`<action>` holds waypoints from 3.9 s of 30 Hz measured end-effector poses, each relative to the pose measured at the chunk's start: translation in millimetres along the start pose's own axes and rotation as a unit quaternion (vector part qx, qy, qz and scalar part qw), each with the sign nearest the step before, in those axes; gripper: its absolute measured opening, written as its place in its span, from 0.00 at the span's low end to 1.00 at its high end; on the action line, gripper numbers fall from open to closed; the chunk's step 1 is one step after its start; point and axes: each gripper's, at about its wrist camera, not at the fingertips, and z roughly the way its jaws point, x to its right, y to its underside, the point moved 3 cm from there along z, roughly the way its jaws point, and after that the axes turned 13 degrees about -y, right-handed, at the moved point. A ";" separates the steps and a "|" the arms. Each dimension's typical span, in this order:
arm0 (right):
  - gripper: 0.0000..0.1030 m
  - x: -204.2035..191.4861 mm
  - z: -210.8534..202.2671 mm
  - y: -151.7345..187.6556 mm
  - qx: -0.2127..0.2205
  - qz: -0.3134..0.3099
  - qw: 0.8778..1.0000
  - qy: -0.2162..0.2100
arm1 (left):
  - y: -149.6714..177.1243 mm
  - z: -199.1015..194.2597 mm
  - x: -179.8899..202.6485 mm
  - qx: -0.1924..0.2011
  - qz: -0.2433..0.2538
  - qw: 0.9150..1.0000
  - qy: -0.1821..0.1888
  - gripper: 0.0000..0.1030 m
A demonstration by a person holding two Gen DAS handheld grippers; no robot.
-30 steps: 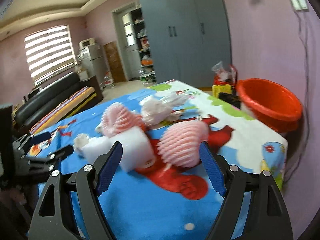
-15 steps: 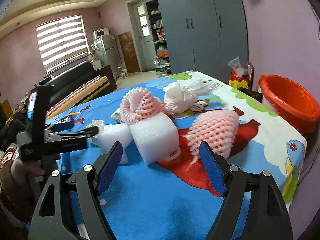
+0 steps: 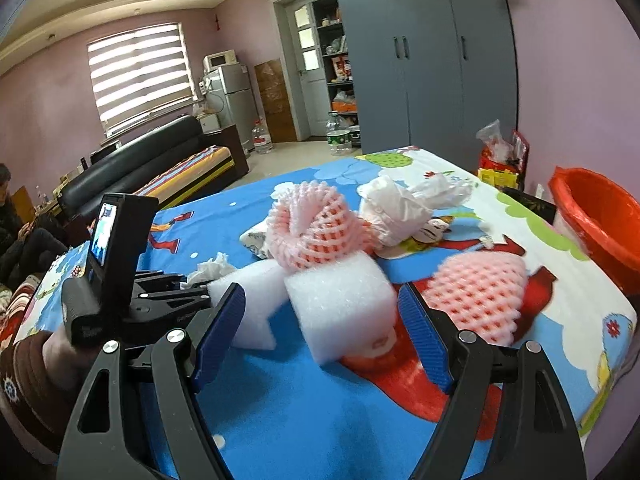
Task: Collect trash
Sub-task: 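Grasp the crumpled white tissue on the bed with the left tool, then grasp the white printed paper cup with the right tool while the left tool holds the tissue, then carry tissue and paper cup over the red bin and open both tools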
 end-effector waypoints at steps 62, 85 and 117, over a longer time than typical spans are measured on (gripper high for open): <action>0.49 -34.4 -2.5 -52.8 0.003 -0.023 0.998 -0.056 | 13.9 -134.2 -24.5 0.113 -0.053 0.991 -0.053 0.12; 0.49 39.7 -123.0 -13.5 0.081 0.016 0.997 0.014 | 3.6 -174.0 98.5 0.150 0.041 0.988 -0.006 0.12; 0.50 245.3 -190.2 -15.2 0.087 0.096 0.960 0.247 | -127.3 -156.6 318.7 0.194 0.106 0.963 0.156 0.13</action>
